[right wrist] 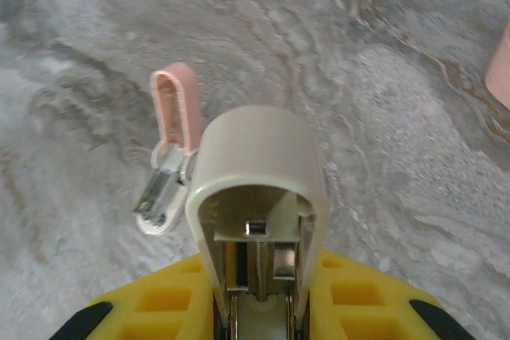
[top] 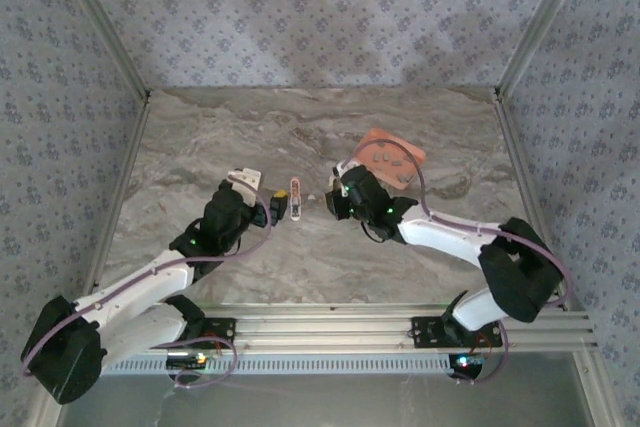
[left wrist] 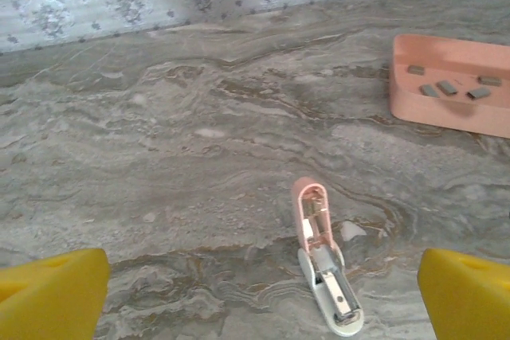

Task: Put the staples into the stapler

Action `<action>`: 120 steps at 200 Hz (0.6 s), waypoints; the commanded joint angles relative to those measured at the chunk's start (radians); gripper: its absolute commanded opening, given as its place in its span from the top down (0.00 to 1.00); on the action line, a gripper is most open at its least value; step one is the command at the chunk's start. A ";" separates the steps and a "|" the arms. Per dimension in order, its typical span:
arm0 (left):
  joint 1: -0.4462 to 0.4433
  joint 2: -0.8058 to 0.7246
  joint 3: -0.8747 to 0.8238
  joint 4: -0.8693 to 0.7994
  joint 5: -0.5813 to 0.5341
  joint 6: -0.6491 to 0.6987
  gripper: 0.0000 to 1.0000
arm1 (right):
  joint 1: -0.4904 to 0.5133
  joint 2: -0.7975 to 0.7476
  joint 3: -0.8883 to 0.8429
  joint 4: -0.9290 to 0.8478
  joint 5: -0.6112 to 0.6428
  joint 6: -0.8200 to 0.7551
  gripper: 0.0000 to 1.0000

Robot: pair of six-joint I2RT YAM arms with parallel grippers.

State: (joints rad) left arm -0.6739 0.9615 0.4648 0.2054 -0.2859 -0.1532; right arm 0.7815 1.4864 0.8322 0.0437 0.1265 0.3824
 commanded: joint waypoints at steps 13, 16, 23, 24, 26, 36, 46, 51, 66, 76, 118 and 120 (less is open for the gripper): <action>0.011 0.005 0.000 -0.015 -0.076 -0.059 0.02 | 0.005 0.108 0.104 -0.078 0.103 0.155 0.84; 0.012 0.005 0.000 -0.017 -0.079 -0.061 0.02 | 0.006 0.118 0.113 -0.082 0.107 0.161 0.84; 0.016 0.005 0.000 -0.023 -0.086 -0.069 0.02 | 0.005 0.143 0.134 -0.090 0.112 0.174 0.84; 0.016 0.005 0.000 -0.023 -0.086 -0.070 0.02 | 0.005 0.147 0.137 -0.091 0.113 0.177 0.84; 0.016 0.005 0.000 -0.026 -0.089 -0.072 0.02 | 0.005 0.154 0.142 -0.093 0.114 0.179 0.84; 0.019 0.005 -0.001 -0.032 -0.092 -0.080 0.01 | 0.007 0.189 0.172 -0.101 0.119 0.197 0.84; 0.023 0.007 -0.003 -0.036 -0.095 -0.085 0.02 | 0.009 0.224 0.199 -0.107 0.127 0.214 0.84; 0.024 0.008 -0.005 -0.038 -0.097 -0.089 0.02 | 0.011 0.240 0.213 -0.114 0.131 0.223 0.83; 0.030 0.010 -0.006 -0.047 -0.098 -0.095 0.02 | 0.014 0.291 0.261 -0.146 0.154 0.275 0.81; 0.031 0.013 -0.007 -0.052 -0.100 -0.100 0.02 | 0.015 0.321 0.291 -0.164 0.154 0.289 0.81; 0.041 0.014 -0.008 -0.056 -0.100 -0.101 0.02 | 0.024 0.405 0.341 -0.153 0.152 0.323 0.79; 0.040 0.014 -0.008 -0.056 -0.099 -0.101 0.02 | 0.024 0.408 0.342 -0.152 0.152 0.323 0.79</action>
State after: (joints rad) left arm -0.6411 0.9726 0.4644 0.1539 -0.3676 -0.2379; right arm 0.7967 1.8534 1.1332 -0.0826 0.2489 0.6514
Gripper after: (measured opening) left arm 0.985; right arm 0.239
